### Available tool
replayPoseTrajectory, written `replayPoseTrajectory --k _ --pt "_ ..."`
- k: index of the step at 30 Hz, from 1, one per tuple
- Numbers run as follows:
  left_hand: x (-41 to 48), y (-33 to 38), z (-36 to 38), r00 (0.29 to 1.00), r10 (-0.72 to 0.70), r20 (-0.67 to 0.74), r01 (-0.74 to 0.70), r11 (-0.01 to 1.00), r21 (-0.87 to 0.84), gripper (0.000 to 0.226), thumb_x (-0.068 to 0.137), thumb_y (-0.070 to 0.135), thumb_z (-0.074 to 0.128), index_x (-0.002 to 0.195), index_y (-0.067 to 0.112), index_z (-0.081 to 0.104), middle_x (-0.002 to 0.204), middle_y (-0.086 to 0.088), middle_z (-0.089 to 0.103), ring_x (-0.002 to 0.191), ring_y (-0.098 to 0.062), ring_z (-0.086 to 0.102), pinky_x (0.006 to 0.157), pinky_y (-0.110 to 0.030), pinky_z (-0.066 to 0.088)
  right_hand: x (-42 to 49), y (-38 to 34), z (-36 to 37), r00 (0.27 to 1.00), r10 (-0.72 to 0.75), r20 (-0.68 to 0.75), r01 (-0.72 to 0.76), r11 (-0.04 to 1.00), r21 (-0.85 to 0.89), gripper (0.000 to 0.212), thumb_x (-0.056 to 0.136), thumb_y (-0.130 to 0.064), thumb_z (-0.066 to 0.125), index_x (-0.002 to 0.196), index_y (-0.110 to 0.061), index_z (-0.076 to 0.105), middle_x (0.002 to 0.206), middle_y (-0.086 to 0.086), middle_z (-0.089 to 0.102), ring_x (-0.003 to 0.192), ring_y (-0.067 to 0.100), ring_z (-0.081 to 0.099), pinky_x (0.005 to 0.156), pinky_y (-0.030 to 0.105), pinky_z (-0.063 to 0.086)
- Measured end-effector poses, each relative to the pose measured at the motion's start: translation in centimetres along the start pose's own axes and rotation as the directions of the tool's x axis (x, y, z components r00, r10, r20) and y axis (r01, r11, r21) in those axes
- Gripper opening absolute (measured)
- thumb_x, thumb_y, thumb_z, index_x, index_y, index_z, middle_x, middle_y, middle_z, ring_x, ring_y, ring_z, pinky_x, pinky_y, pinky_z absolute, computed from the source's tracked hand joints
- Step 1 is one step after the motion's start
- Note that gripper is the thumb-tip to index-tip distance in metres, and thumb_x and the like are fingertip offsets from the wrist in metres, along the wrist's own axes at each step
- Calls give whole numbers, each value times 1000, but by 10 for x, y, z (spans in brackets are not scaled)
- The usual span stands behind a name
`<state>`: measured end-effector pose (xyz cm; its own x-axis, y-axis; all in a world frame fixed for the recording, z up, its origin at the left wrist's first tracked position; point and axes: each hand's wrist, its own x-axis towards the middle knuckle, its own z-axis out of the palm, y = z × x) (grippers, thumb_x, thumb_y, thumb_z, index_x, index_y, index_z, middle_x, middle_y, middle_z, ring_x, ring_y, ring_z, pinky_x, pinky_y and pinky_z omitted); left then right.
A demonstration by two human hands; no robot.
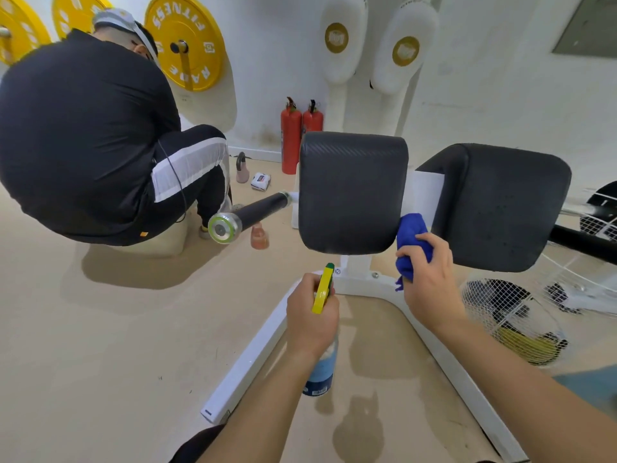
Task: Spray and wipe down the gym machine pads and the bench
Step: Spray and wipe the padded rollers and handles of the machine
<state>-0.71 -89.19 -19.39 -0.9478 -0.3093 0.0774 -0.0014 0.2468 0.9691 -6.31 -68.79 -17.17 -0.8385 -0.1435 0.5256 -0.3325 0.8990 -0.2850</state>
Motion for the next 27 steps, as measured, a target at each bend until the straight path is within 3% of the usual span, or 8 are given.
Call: replayPoseTrajectory --k 4,9,13,15,17,18,22,27 --pt "-8 -3 10 995 39 94 -43 998 41 11 80 19 53 80 29 59 71 4 60 66 -24 58 59 -55 55 2 -13 -4 965 240 -106 -201 935 291 42 81 9 71 114 -12 58 140 10 36 114 21 46 94 31 46" --pt "-17 8 23 975 113 189 -133 987 94 21 74 15 49 88 22 64 80 4 66 75 -16 59 64 -31 51 5 -21 -8 858 513 -41 -383 690 614 30 101 -19 56 129 -26 47 131 -3 45 111 18 57 91 44 56" --pt "-17 3 25 987 95 130 -104 993 61 12 76 17 49 80 21 60 74 1 62 69 -22 57 62 -47 53 6 -40 -9 797 604 13 -400 512 761 25 106 -22 46 131 -27 43 119 -8 54 98 13 61 81 35 58" --pt "-16 -3 19 992 84 99 -88 995 36 12 78 16 51 79 25 59 70 1 60 66 -27 57 57 -55 53 14 -49 -5 706 700 104 -425 303 853 34 108 -23 40 142 -21 38 121 -3 53 91 7 60 72 21 55" --pt "-15 -5 10 995 85 55 -87 996 31 19 77 13 52 82 27 62 74 3 63 69 -25 60 58 -56 56 30 -62 4 621 742 253 -403 26 915 42 109 -26 36 150 -27 30 120 -5 52 91 11 62 69 26 54" --pt "-14 -5 4 996 88 26 -88 996 26 23 76 12 51 84 29 63 77 6 66 71 -22 62 61 -55 57 38 -69 12 595 750 288 -391 -43 920 43 109 -27 35 151 -30 28 117 -7 51 92 13 62 68 27 54" --pt "-10 -8 -19 995 80 -60 -80 997 -2 27 75 12 51 90 27 67 85 12 70 75 -12 64 63 -52 59 54 -105 47 439 870 224 -384 -43 922 39 107 -33 38 142 -18 32 119 4 52 98 24 59 71 22 49" --pt "1 -21 -43 990 76 -122 -70 996 48 26 76 15 52 88 35 65 87 13 69 79 -12 65 65 -55 59 54 -129 70 312 888 339 -357 -221 908 42 105 -38 42 138 -15 30 120 8 53 96 25 60 79 32 53"
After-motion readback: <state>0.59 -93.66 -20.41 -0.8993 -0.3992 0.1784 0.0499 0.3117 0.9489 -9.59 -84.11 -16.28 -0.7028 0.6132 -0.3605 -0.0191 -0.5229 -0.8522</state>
